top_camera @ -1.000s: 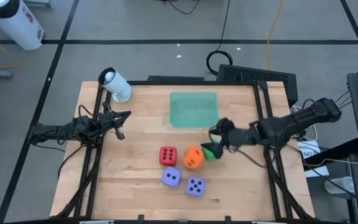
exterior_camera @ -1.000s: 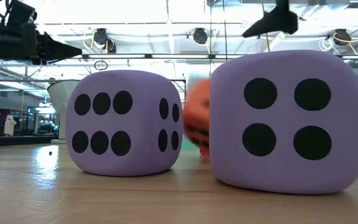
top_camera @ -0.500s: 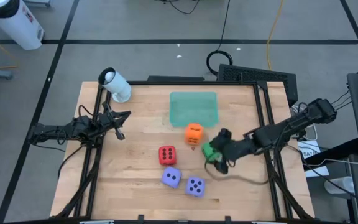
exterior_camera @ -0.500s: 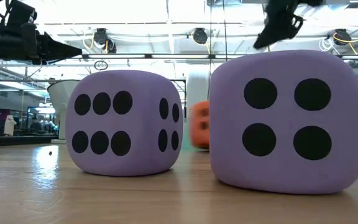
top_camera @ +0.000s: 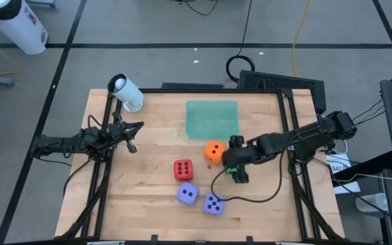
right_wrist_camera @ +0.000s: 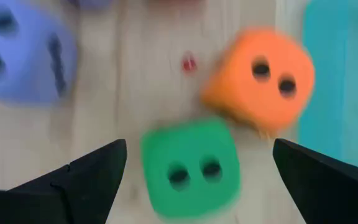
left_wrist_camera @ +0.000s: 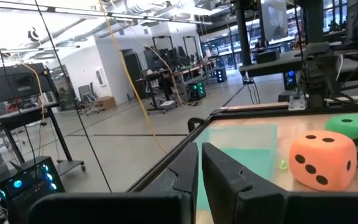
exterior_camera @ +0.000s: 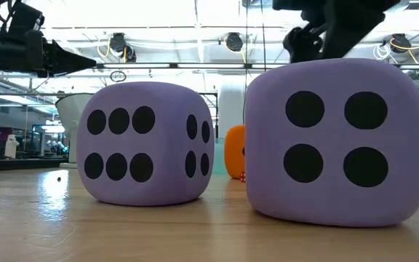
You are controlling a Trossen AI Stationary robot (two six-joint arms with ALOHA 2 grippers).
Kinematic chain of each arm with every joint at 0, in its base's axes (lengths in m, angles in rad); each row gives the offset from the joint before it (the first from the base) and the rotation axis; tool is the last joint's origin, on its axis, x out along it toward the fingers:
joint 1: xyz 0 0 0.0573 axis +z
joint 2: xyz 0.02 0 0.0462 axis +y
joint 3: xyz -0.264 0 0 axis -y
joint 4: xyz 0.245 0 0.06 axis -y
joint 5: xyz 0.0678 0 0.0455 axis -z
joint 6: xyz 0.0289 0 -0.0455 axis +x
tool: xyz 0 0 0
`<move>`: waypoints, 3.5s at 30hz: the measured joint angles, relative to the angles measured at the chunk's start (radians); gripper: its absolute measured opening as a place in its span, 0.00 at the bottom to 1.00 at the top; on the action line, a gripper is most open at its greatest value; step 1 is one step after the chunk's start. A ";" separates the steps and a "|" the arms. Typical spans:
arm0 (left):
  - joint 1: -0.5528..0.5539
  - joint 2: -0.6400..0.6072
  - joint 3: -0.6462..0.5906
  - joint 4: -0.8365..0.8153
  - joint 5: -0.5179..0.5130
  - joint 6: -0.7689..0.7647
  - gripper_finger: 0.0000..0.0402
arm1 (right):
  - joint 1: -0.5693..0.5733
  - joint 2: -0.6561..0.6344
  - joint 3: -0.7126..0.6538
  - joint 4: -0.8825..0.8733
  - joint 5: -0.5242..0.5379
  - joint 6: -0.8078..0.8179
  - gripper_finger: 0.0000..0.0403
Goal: Pick & Place Dice
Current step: Put the big green die into the green bin
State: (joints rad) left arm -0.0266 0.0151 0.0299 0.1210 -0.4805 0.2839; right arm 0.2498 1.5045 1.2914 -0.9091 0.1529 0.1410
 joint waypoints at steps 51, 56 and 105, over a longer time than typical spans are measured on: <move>0.000 0.000 0.000 -0.058 -0.001 -0.078 0.08 | -0.054 0.028 -0.251 0.241 -0.121 -0.127 0.98; 0.000 0.000 0.000 -0.058 -0.001 -0.079 0.08 | -0.052 0.025 -0.252 0.250 -0.150 -0.061 0.97; 0.000 0.000 0.000 -0.051 -0.001 -0.060 0.08 | -0.524 0.001 -0.107 0.306 0.033 -0.446 0.99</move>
State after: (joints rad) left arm -0.0269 0.0150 0.0299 0.0700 -0.4816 0.2237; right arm -0.2740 1.5052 1.1848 -0.6033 0.1859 -0.3045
